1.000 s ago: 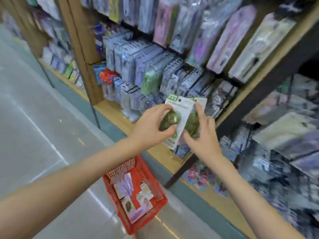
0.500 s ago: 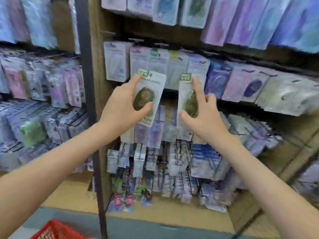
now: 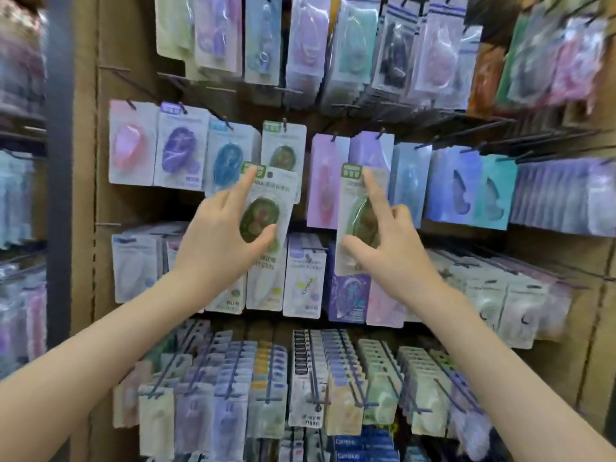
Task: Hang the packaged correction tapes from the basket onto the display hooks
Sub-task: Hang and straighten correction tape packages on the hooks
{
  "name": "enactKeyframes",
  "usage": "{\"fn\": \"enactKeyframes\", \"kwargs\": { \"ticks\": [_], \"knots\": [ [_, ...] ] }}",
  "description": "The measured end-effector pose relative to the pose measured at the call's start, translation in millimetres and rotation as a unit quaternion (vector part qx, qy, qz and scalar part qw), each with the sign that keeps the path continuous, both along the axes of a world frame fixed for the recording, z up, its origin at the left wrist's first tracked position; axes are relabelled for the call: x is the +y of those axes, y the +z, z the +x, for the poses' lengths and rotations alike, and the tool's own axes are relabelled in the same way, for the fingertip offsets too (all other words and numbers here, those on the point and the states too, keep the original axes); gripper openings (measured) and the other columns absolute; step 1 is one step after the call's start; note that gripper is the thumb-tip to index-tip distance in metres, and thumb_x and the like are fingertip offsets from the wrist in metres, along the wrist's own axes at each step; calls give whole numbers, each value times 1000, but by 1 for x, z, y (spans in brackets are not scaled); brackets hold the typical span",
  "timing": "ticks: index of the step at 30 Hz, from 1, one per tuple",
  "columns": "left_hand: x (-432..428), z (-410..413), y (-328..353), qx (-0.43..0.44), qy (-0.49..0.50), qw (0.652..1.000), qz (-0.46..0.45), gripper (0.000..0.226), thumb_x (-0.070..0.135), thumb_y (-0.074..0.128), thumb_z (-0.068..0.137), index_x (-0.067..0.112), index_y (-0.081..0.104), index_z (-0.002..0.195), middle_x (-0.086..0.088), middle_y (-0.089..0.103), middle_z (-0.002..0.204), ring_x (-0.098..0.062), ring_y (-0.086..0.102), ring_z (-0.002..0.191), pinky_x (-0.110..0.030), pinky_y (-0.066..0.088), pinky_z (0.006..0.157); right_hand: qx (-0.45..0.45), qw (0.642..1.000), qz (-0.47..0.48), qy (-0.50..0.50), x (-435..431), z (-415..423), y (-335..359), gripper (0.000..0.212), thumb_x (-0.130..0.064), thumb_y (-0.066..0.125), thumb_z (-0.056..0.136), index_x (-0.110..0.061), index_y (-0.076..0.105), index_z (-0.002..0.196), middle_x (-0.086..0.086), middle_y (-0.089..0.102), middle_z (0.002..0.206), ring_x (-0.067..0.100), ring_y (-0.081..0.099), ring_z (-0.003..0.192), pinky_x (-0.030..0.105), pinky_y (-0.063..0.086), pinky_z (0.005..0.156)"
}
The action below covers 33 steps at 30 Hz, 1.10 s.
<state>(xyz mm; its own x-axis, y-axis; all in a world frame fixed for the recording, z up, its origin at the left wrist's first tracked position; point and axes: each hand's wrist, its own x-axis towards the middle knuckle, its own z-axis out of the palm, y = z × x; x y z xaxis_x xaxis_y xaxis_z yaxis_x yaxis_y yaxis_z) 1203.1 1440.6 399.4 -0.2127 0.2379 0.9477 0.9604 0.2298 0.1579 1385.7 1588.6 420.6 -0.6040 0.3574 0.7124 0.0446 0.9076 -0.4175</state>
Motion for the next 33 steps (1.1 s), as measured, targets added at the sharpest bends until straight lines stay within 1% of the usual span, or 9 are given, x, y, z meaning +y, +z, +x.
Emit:
{"fn": "enactKeyframes", "kwargs": {
  "ticks": [3,7,10,13,15,17,21,27,33],
  "knots": [
    [4,-24,24,21,43,998,47,80,34,67,85,19,25,151,-11,59,117,-28,52,108,-34,40,91,-37,997,20,59,2,-41,35,78,-31,54,91,-61,5,143,-4,36,104,7,46,80,14,33,64],
    [1,-48,42,21,36,996,78,78,37,65,84,23,25,150,-9,57,106,-25,52,96,-32,40,84,-20,995,40,86,7,-100,73,78,-30,54,87,-57,9,145,2,36,113,12,49,86,19,40,66],
    [-4,-59,51,39,69,995,61,77,46,55,83,28,23,150,-6,56,111,-23,51,104,-29,38,89,-22,994,41,97,13,-127,88,77,-31,53,90,-52,8,148,4,34,114,12,45,83,12,35,59],
    [-8,-58,60,35,100,992,66,77,35,66,85,27,26,150,-6,57,114,-21,49,107,-20,31,86,-24,994,35,98,19,-138,89,78,-35,54,89,-52,6,148,5,33,119,24,48,102,27,48,78],
    [-10,-54,64,41,122,989,68,77,33,67,85,28,25,150,-5,57,113,-19,49,106,-21,31,84,-27,995,48,86,20,-142,88,79,-39,53,87,-55,3,146,5,32,117,31,49,106,41,48,93],
    [-9,-51,67,33,133,988,69,77,36,65,85,30,25,149,-3,57,114,-16,48,106,-21,33,83,-25,995,59,74,20,-145,87,78,-42,51,86,-56,1,145,4,33,115,33,49,107,46,45,96],
    [-6,-49,68,31,147,986,68,75,40,63,85,31,25,149,-4,56,118,-17,48,109,-23,35,84,-13,996,74,53,19,-148,87,78,-45,49,85,-55,-1,144,4,35,116,34,52,104,48,45,96],
    [-10,-54,65,19,153,986,71,75,40,62,85,29,24,150,-4,56,121,-19,46,112,-26,35,88,-6,993,114,-10,13,-148,82,79,-42,50,89,-43,-1,150,10,24,136,36,49,110,49,41,99],
    [-12,-62,62,30,108,990,88,78,37,65,86,34,21,149,0,56,122,-6,42,105,-23,34,86,37,987,148,-53,3,-157,79,79,-36,54,90,-34,6,152,9,13,141,31,40,121,40,43,85]
  ]
}}
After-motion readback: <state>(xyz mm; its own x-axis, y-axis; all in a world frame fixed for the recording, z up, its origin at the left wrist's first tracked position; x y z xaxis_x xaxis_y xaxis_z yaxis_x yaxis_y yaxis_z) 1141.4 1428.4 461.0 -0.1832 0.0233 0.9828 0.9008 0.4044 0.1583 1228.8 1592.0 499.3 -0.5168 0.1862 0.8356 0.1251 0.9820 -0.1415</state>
